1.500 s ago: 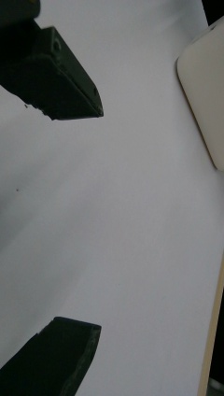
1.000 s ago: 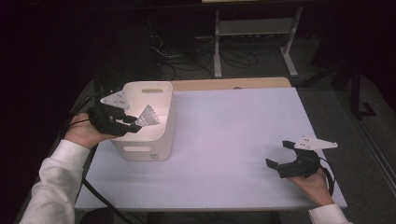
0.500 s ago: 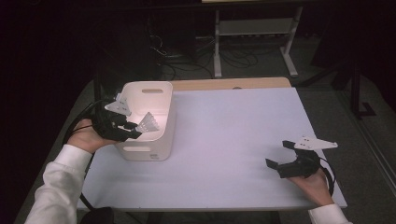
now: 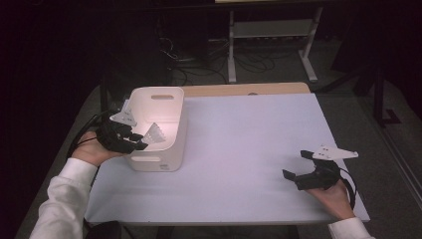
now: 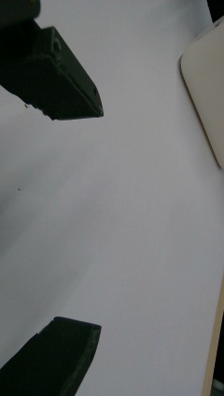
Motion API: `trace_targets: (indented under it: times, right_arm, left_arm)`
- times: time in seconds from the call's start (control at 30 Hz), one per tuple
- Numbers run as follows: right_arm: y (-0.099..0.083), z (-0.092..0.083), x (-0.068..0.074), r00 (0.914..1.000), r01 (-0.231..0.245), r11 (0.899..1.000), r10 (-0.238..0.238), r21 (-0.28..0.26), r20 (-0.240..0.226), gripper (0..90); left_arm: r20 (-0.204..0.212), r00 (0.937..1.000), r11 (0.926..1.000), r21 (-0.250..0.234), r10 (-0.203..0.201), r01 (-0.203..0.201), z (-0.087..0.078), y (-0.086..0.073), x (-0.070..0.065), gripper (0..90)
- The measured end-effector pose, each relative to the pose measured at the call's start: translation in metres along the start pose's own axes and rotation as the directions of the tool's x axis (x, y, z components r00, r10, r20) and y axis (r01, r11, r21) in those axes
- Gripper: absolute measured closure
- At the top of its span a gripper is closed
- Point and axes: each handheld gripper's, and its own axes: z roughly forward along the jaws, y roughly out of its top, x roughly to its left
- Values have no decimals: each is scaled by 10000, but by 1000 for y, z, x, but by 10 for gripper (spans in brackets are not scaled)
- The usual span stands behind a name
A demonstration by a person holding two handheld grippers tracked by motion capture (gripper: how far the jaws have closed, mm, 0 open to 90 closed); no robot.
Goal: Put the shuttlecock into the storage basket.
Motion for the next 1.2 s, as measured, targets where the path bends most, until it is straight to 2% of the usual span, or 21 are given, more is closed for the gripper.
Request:
trace_targets:
  times: [0.4,0.5,0.67,0.73,0.87,0.9,1.07,1.17,1.2]
  right_arm:
    - [0,0,0,10000,-10,10000,10,-2,-23,0]
    - [0,0,-1,10000,18,10000,-18,-4,-26,0]
    - [-1,0,-1,10000,46,10000,-46,24,-24,0]
    - [-1,0,-1,10000,14,10000,-14,42,-27,0]
    - [-1,0,-1,10000,-12,10000,12,48,-30,0]
    - [-1,0,0,10000,-43,10000,43,45,-29,0]
    - [0,0,0,10000,4,10000,-4,9,-25,0]
    - [0,0,1,10000,-10,10000,10,11,-23,0]
    - [0,0,1,10000,-1,10000,1,13,-16,0]
  left_arm:
    - [34,10000,9995,315,86,-87,11,2,3,647]
    - [-8,10000,9994,339,62,-61,12,3,4,619]
    - [-47,9999,9999,2,-141,141,9,4,5,565]
    - [-164,9998,9998,-163,-137,135,7,5,6,506]
    - [-206,9978,9951,-785,-627,609,5,7,6,396]
    - [-179,9988,9956,-822,-458,442,3,8,8,375]
    - [-278,9981,9871,-1521,-554,506,0,11,4,243]
    - [-507,9975,9827,-1809,-484,385,-2,13,2,112]
    - [-580,9967,9814,-1863,-576,459,-2,14,1,55]
